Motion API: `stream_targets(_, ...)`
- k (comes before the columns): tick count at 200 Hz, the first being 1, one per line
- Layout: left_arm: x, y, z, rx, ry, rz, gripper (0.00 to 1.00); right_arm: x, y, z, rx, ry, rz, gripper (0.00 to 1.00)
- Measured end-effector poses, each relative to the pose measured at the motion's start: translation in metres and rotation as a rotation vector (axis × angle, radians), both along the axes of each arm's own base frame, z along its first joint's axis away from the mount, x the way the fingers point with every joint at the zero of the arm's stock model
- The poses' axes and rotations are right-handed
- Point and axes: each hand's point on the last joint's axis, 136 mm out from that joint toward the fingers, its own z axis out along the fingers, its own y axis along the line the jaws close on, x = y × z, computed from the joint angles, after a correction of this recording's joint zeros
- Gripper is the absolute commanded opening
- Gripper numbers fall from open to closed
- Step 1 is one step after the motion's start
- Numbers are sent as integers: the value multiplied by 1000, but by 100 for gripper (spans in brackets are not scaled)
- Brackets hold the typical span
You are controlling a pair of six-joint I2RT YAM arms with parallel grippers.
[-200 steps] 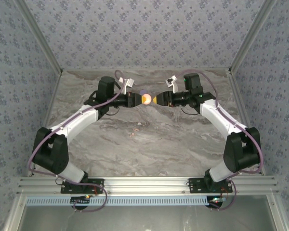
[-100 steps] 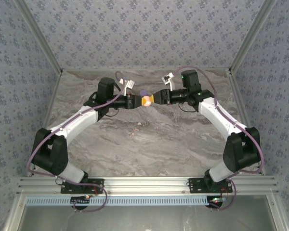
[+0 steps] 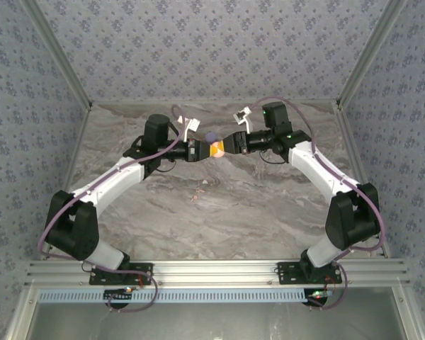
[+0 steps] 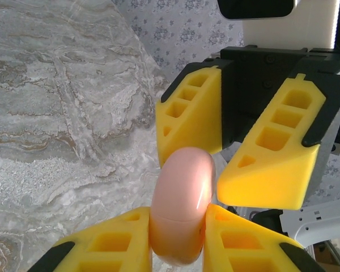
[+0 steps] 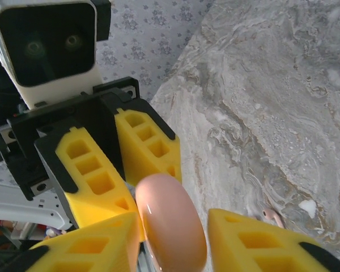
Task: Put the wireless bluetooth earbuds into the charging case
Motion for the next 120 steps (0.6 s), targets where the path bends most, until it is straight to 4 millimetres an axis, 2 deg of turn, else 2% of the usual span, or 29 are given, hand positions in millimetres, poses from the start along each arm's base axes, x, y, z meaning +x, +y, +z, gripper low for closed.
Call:
stream_targets(31, -1, 0, 1, -3, 1, -6, 23, -1, 0, 0, 2, -2, 4, 21)
stream_targets(120, -4, -2, 6, -23, -10, -30, 37, -1, 1, 6, 8, -7, 12, 21)
